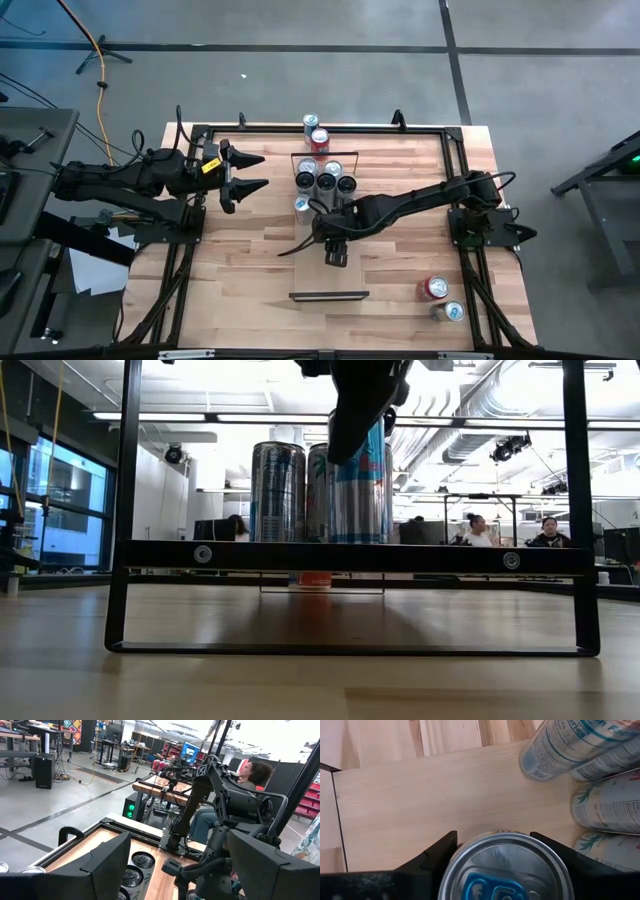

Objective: Place canned beverage on shelf
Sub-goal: Put the top right blue soda can on the shelf aligned with the other blue soda can

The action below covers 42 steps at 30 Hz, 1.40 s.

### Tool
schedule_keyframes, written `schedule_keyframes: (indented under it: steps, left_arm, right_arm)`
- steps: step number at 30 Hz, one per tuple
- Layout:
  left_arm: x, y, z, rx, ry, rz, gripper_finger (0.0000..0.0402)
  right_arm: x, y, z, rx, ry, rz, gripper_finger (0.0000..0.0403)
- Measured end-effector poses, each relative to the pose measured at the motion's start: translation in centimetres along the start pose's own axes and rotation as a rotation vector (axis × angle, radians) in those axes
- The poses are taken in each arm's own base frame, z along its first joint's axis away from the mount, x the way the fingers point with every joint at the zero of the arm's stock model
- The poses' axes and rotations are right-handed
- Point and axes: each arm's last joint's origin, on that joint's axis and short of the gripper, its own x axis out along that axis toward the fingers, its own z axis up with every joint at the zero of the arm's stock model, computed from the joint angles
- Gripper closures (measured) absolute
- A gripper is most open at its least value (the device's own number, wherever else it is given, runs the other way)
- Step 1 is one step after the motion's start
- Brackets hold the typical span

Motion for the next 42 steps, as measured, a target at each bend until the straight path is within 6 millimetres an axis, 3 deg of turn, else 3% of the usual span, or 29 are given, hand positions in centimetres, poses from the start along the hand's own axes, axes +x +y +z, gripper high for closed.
schedule_keyframes:
  steps: [13, 42]
  left_arm:
    - [0.0, 0.0, 0.0, 0.0, 0.0, 0.0, 0.0108]
    - [0.0, 0.0, -0.01, 0.0, 0.0, 0.0, 0.0108]
  right_arm:
    - [0.2, 0.04, -0.05, 0.002, 0.003, 0.004, 0.0145]
    - [0.26, 0.0, -0.07, 0.003, 0.006, 0.002, 0.0129]
